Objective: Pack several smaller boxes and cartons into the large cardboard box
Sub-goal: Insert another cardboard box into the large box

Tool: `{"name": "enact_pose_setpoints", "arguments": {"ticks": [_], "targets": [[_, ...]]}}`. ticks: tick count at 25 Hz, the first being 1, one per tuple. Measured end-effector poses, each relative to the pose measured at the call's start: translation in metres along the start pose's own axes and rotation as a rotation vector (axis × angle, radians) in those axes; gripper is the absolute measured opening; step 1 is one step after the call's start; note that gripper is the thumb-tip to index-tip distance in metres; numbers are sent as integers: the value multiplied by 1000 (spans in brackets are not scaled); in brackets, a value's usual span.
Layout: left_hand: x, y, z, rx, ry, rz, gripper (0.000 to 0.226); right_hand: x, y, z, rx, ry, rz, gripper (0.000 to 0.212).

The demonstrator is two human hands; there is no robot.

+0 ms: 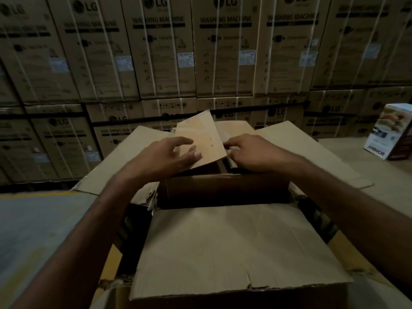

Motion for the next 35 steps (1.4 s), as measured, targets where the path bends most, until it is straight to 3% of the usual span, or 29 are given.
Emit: {"name": "enact_pose_setpoints", "arguments": {"ticks": [3, 6, 9, 11, 13, 15, 18, 21, 24, 26, 29, 32, 35], "targets": [[-13, 8, -7, -93, -111, -244, 53, 30, 0, 12, -30, 139, 158, 52], [-21, 32, -22, -268, -241, -452, 53, 72, -6, 19, -24, 266, 140, 65], [2, 66, -40, -536, -141, -415, 35, 114, -24, 27, 41, 369, 92, 63], [31, 81, -52, -675, 14, -143, 30, 129, -39, 29, 68, 392, -17, 57], [63, 69, -54, -514, 184, 152, 26, 138, -60, 27, 108, 408, -141, 48], [87, 40, -53, -291, 254, 184, 25, 142, -76, 24, 94, 395, -233, 44], [91, 33, -56, -301, 201, 156, 27, 145, -73, 20, 49, 382, -237, 39], [69, 39, -50, -273, 97, 95, 24, 131, -50, 5, 9, 364, -269, 37], [18, 30, -35, -141, -84, -44, 26, 96, -14, -16, -185, 283, -623, 36], [-23, 11, -18, 7, -208, 35, 32, 64, 9, -28, -245, 149, -726, 35], [-87, -32, 2, 223, -380, 148, 45, 30, 36, -46, -324, 52, -489, 41], [-134, -72, 18, 290, -461, 225, 51, 0, 67, -61, -501, -7, -270, 50], [-159, -106, 25, 259, -605, 332, 53, -56, 96, -76, -637, -179, -437, 43]]}}
Point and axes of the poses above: each hand's wrist, its own z-axis towards the middle knuckle, its own y-axis out of the back of the hand, x = y × z, the point moved 5 cm from there along z, towards the middle knuckle, and after that the axes turned 3 degrees about -z, right-handed, at the moved point
